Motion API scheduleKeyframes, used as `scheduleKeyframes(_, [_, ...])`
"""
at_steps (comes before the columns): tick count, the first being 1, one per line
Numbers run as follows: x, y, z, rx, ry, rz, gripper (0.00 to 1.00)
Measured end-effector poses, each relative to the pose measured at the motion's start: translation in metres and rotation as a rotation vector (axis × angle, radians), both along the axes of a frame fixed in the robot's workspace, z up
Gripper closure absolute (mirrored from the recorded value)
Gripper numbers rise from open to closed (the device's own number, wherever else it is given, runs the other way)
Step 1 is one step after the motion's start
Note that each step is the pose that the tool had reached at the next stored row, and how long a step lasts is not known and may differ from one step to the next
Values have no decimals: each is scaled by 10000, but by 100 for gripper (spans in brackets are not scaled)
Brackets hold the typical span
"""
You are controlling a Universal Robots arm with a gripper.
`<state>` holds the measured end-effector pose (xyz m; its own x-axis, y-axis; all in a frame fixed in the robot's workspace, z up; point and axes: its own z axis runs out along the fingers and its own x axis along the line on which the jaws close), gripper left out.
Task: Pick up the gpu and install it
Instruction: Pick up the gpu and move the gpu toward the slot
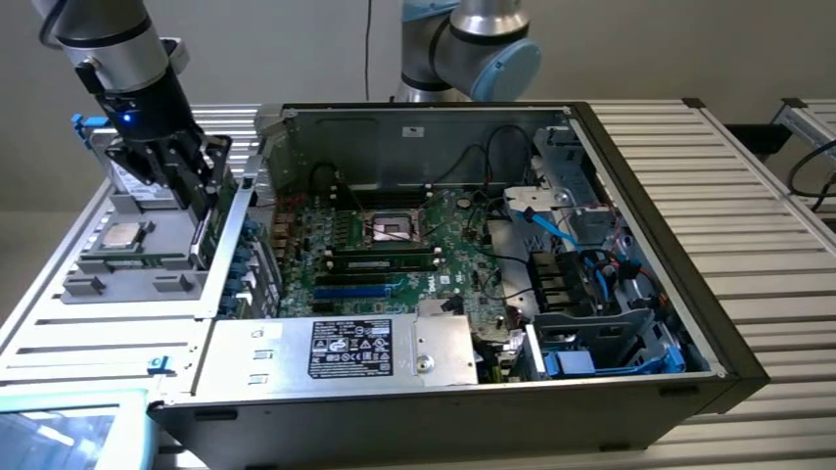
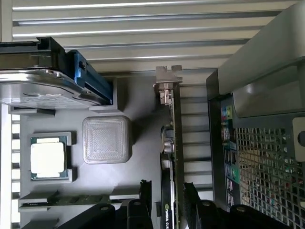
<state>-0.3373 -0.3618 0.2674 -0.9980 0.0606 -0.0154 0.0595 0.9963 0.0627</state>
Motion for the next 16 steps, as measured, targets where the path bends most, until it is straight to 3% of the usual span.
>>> scheduleKeyframes(7, [75,0,-127,0,1,7,60])
scheduleKeyframes(10, [74,0,-138,-1,5,5,60])
scheduleKeyframes(16, [60,39,-216,0,6,6,60])
